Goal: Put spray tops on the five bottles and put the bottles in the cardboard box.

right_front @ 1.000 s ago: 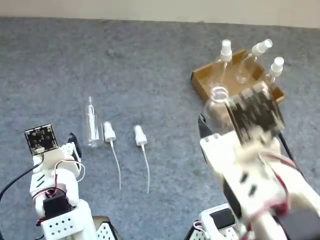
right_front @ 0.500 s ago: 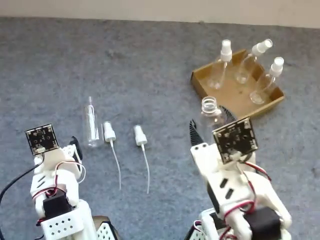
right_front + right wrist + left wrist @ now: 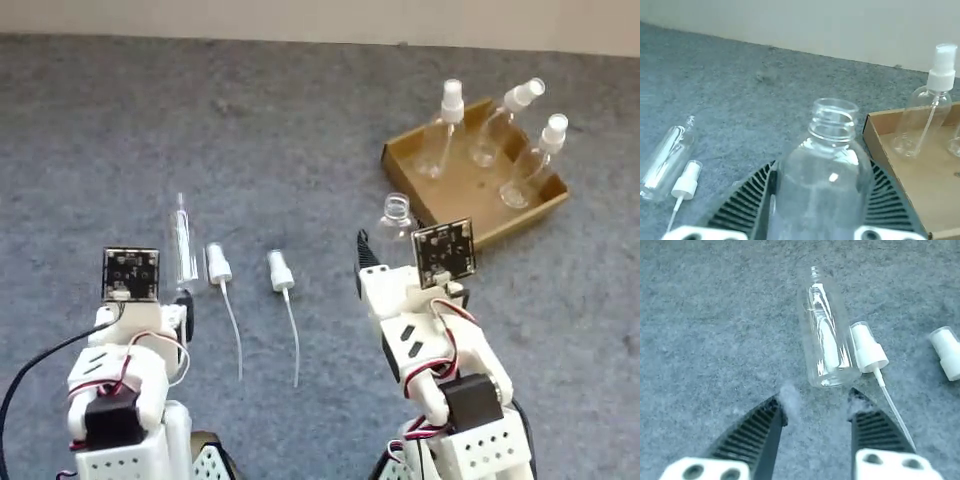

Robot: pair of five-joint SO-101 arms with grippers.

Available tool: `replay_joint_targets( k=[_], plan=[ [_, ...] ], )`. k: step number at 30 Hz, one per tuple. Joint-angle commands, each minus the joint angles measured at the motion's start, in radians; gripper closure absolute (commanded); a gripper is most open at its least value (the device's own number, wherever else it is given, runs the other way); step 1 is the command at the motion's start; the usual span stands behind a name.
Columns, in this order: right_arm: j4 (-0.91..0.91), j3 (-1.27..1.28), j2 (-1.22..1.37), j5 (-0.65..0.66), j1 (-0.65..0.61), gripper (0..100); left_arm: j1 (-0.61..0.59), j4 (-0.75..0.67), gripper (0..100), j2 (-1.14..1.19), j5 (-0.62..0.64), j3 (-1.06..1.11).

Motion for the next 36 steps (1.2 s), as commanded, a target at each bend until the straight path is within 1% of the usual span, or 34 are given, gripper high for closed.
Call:
replay_joint_targets(
  k=[1, 4, 8, 15, 17, 20, 24, 28, 30, 33, 36],
  plan=[
    [-0.085, 0.019, -0.013, -0.025, 0.013, 82.2, 0.021, 0.135, 83, 0.002, -0.087, -0.176],
    [-0.165, 0.079, -0.013, -0.023, 0.013, 82.2, 0.024, 0.189, 83, 0.053, -0.106, -0.265],
    [-0.263, 0.150, -0.013, -0.021, 0.013, 82.2, 0.028, 0.213, 83, 0.252, -0.101, -0.380],
    [-0.295, 0.197, -0.013, -0.021, 0.013, 82.2, 0.030, 0.215, 83, 0.659, -0.092, -0.584],
    [-0.295, 0.197, -0.013, -0.021, 0.013, 82.2, 0.041, 0.215, 83, 0.748, -0.043, -0.636],
    [-0.295, 0.197, -0.013, -0.020, 0.013, 82.1, 0.119, 0.215, 83, 0.855, 0.040, -0.704],
    [-0.295, 0.199, -0.013, -0.021, 0.013, 82.1, 0.283, 0.212, 82, 0.958, 0.190, -0.768],
    [-0.295, 0.231, -0.015, -0.021, 0.015, 82.1, 0.460, 0.206, 82, 1.038, 0.287, -0.796],
    [-0.295, 0.257, -0.015, -0.023, 0.028, 82.1, 0.526, 0.199, 82, 1.066, 0.361, -0.794],
    [-0.295, 0.262, -0.015, -0.026, 0.090, 82.1, 0.575, 0.106, 82, 1.099, 0.448, -0.785],
    [-0.295, 0.263, -0.015, -0.026, 0.171, 82.1, 0.581, -0.043, 82, 1.161, 0.517, -0.754]
  ],
)
